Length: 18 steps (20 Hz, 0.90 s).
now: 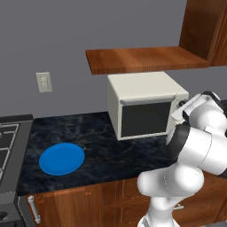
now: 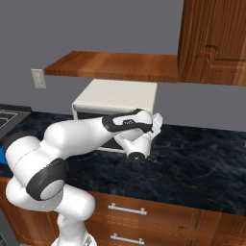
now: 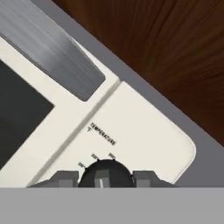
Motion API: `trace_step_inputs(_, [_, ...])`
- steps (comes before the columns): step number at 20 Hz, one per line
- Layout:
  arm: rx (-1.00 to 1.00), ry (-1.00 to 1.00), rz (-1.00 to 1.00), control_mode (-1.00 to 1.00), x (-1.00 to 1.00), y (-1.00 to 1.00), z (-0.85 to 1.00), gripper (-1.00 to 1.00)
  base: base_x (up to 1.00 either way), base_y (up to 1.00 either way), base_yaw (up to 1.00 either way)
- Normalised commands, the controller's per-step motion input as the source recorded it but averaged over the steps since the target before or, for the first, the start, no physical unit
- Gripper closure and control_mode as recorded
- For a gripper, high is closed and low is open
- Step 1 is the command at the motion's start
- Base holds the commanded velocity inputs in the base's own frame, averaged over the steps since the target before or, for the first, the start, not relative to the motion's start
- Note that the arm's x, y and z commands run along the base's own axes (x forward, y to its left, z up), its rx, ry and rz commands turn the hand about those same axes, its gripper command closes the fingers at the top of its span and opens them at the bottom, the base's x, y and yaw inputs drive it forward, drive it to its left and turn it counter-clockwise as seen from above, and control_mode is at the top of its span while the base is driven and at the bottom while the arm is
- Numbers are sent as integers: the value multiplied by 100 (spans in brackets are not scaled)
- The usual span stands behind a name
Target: Pull the toaster oven rack outwards. Pick up the baguette from the plate and place it on the toaster oven rack. Close the toaster oven door fully and set the temperature to the lowest setting.
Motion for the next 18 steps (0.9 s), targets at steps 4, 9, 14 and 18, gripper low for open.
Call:
trace_step_inputs(4, [-21, 0, 0, -100, 0, -6, 0, 100, 0, 0, 0])
trace_step_inputs(9, [-26, 0, 0, -100, 0, -6, 1, 100, 0, 0, 0])
trace_step_inputs(14, [-29, 0, 0, -100, 0, -2, 0, 100, 0, 0, 0])
trace_step_inputs(18, [-25, 0, 0, -100, 0, -1, 0, 100, 0, 0, 0])
